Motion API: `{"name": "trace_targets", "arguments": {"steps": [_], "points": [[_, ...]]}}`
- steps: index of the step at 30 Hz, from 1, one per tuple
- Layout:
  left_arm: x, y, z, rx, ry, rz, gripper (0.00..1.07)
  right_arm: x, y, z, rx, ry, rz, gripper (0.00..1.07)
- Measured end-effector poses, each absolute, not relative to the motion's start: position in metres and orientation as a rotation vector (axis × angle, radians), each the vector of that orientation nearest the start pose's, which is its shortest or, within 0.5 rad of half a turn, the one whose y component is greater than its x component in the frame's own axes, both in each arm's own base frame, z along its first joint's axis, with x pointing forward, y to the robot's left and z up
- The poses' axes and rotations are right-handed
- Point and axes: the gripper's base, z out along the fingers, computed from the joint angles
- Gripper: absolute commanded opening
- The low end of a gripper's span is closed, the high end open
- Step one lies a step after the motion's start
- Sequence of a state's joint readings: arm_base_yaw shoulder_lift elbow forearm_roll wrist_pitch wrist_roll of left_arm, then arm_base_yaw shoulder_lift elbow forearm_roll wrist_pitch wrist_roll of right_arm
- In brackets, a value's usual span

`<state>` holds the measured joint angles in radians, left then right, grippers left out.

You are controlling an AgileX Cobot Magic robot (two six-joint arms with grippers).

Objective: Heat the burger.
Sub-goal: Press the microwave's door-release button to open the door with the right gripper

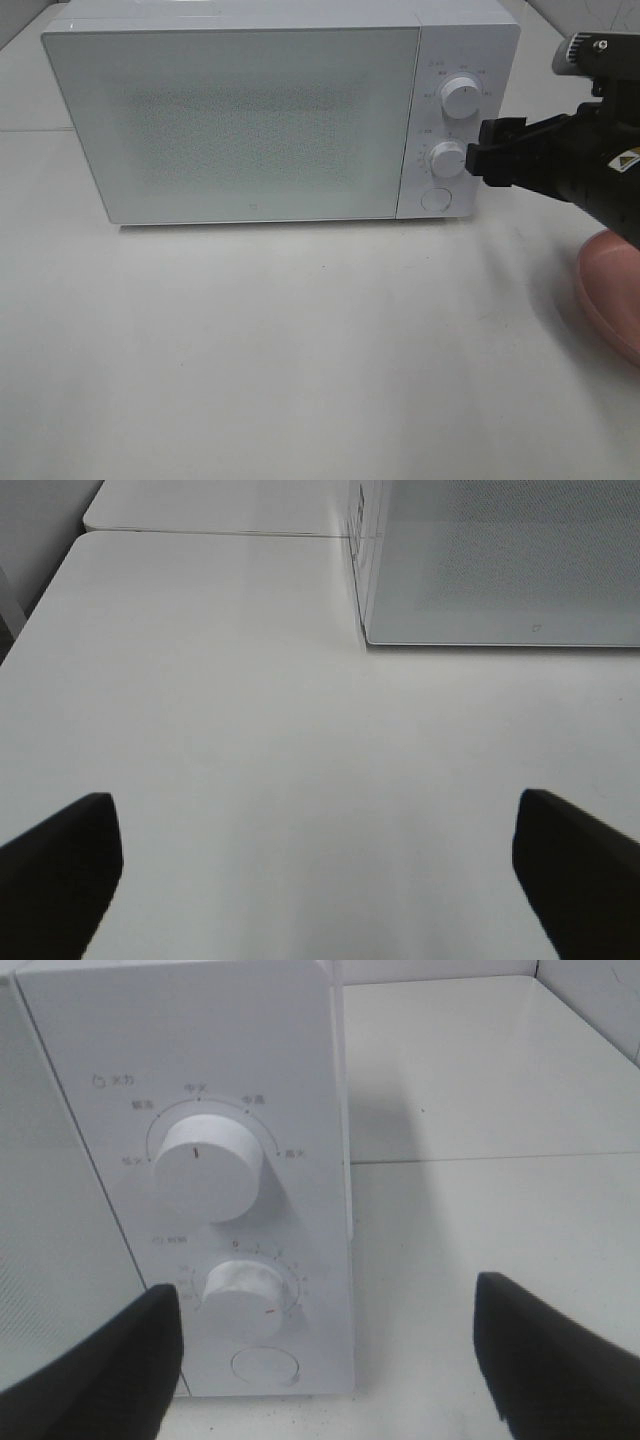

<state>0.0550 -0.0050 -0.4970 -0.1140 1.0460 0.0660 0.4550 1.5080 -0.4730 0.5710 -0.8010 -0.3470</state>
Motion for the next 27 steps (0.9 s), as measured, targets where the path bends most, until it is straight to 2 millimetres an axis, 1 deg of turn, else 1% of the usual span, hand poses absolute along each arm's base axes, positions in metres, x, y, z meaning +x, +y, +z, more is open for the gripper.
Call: {"name": "trace_targets", "arguments": {"steps": [1, 2, 4, 5, 6, 14, 18, 22, 24, 25, 26, 27], "points": [[-0.004, -0.009, 0.278, 0.016, 2.023, -0.060, 1.00, 0.255, 0.090, 0.192, -0.059, 1.794, 0.018, 0.76], [-0.004, -0.009, 0.278, 0.016, 2.023, -0.060, 1.00, 0.255, 0.090, 0.192, -0.059, 1.794, 0.018, 0.76], [-0.004, -0.009, 0.278, 0.016, 2.023, -0.060, 1.00, 0.256, 0.094, 0.182, -0.054, 1.809, 0.004, 0.76], [-0.004, -0.009, 0.278, 0.016, 2.023, -0.060, 1.00, 0.256, 0.094, 0.182, -0.054, 1.809, 0.004, 0.76], [-0.004, -0.009, 0.278, 0.016, 2.023, -0.060, 1.00, 0.257, 0.096, 0.177, -0.050, 1.811, -0.006, 0.76], [-0.004, -0.009, 0.278, 0.016, 2.023, -0.060, 1.00, 0.261, 0.096, 0.158, -0.012, 1.835, -0.032, 0.75], [-0.004, -0.009, 0.278, 0.016, 2.023, -0.060, 1.00, 0.262, 0.098, 0.150, 0.007, 1.856, -0.008, 0.71], [-0.004, -0.009, 0.278, 0.016, 2.023, -0.060, 1.00, 0.262, 0.099, 0.150, 0.031, 1.852, 0.034, 0.68], [-0.004, -0.009, 0.278, 0.016, 2.023, -0.060, 1.00, 0.262, 0.100, 0.150, 0.064, 1.852, 0.068, 0.62], [-0.004, -0.009, 0.278, 0.016, 2.023, -0.060, 1.00, 0.262, 0.100, 0.150, 0.064, 1.852, 0.068, 0.62], [-0.004, -0.009, 0.278, 0.016, 2.023, -0.060, 1.00, 0.262, 0.100, 0.149, 0.102, 1.858, 0.100, 0.56], [-0.004, -0.009, 0.278, 0.016, 2.023, -0.060, 1.00, 0.262, 0.100, 0.149, 0.102, 1.858, 0.100, 0.56]]}}
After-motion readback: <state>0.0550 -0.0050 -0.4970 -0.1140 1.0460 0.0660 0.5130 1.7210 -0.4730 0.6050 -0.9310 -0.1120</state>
